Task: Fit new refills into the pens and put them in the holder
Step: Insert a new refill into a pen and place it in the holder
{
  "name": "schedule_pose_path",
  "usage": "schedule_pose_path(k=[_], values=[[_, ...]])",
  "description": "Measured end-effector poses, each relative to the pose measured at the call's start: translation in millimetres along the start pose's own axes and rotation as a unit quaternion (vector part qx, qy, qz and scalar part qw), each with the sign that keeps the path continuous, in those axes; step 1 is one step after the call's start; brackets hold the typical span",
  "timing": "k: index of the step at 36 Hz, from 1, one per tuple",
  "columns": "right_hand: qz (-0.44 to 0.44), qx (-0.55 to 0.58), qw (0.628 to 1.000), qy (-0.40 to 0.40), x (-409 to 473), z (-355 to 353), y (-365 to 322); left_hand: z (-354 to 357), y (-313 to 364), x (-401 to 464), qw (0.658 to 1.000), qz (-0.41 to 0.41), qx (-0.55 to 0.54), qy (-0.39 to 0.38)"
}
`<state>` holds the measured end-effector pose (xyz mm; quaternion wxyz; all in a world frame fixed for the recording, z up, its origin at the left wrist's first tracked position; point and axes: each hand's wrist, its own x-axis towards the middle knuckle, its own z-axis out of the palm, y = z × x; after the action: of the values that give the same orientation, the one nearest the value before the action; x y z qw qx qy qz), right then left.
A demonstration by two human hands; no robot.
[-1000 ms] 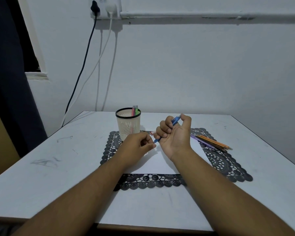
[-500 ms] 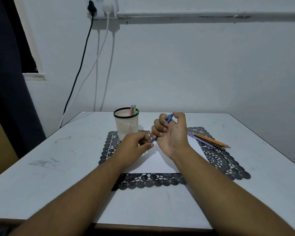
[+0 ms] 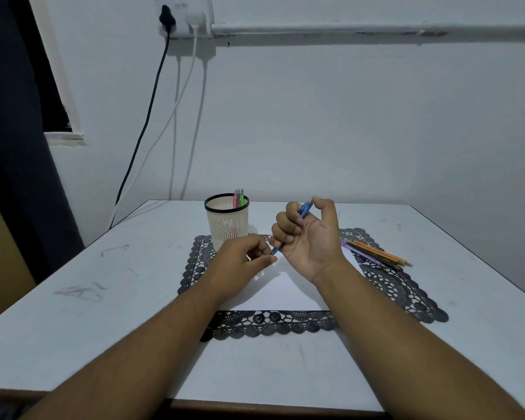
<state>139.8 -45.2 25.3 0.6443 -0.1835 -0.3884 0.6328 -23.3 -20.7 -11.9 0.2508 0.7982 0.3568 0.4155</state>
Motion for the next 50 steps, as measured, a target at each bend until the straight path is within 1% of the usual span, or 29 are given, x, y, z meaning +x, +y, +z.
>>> schedule_pose_path(k=[12,22,26,29,31,33,36,41,50], values=[[-0.013,0.004,1.000,-0.007,0,-2,1,-2,3,-1,1.000,0.000,-0.003,-0.002],[0.011,0.006,1.000,-0.018,0,-4,-3,-2,1,0,1.000,-0.003,-0.011,0.001],[0.007,0.001,1.000,0.017,1,1,-3,-2,0,0,1.000,-0.009,-0.003,0.001],[-0.031,-0.004,0.997,0.070,2,4,-1,-2,-3,1,1.000,-0.020,0.014,0.008],[-0.048,0.008,0.994,0.100,3,4,1,-1,-6,2,0.999,-0.027,0.043,0.011],[-0.049,0.019,0.992,0.114,3,5,3,0,-8,2,0.996,-0.032,0.083,0.010],[-0.049,0.028,0.991,0.121,2,8,6,1,-8,2,0.992,-0.036,0.119,0.012],[-0.063,0.015,0.992,0.109,0,10,7,1,-6,2,0.993,-0.043,0.106,0.011],[-0.063,-0.018,0.993,0.096,-2,12,5,1,-5,1,0.993,-0.048,0.105,0.006]])
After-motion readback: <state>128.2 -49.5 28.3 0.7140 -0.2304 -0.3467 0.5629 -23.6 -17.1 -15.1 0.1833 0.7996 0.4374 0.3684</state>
